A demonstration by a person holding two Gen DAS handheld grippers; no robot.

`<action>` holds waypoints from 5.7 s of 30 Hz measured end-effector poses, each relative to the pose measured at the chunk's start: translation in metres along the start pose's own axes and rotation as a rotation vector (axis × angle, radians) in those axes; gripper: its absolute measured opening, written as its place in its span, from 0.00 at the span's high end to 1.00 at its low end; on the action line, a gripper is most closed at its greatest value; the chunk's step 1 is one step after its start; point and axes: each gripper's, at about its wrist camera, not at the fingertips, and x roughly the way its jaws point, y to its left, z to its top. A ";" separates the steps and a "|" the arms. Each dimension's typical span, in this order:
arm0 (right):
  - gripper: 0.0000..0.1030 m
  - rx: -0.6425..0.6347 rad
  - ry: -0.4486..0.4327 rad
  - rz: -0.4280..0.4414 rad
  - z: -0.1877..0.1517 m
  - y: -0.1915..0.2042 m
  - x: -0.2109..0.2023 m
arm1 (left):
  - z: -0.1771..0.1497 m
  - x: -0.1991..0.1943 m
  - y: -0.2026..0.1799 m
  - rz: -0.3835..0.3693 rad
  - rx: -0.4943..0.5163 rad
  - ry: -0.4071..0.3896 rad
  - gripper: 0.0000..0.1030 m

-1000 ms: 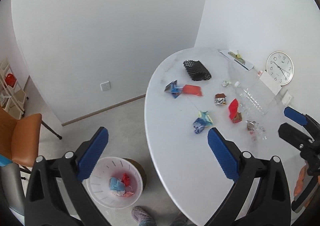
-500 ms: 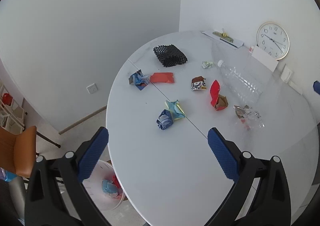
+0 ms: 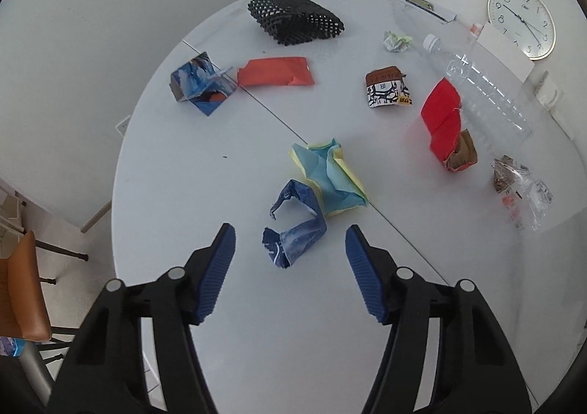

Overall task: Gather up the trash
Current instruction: 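Move both tools back over the table toward the blue paper and brown bag, then grasp the blue paper with the left gripper while the right grasps the brown paper bag, then carry the blue paper and brown bag to the wastebasket and release both, then move both tools back over the table toward the clear plastic wrapper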

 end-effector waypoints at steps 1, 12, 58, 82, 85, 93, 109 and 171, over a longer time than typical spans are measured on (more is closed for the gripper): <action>0.02 0.004 0.017 -0.011 0.001 -0.001 0.008 | 0.001 0.007 0.001 -0.007 0.004 0.008 0.45; 0.02 0.069 0.200 -0.084 0.004 -0.025 0.127 | 0.007 0.019 0.007 -0.123 0.059 0.039 0.81; 0.53 -0.333 0.215 0.216 -0.032 0.178 0.073 | -0.099 -0.180 0.111 0.060 -0.339 -0.131 0.83; 0.50 -0.607 0.415 0.314 -0.154 0.405 0.188 | -0.238 -0.205 0.266 0.117 -0.523 -0.023 0.83; 0.49 -0.607 0.443 0.300 -0.164 0.415 0.204 | -0.240 -0.194 0.279 0.102 -0.509 -0.001 0.83; 0.31 -0.582 0.454 0.264 -0.168 0.414 0.212 | -0.243 -0.172 0.296 0.063 -0.479 0.037 0.83; 0.18 -0.451 0.290 0.165 -0.101 0.369 0.148 | -0.230 -0.103 0.287 -0.038 -0.393 0.111 0.73; 0.02 0.084 0.162 -0.150 -0.064 -0.065 -0.037 | -0.001 -0.139 -0.036 -0.060 -0.086 -0.104 0.08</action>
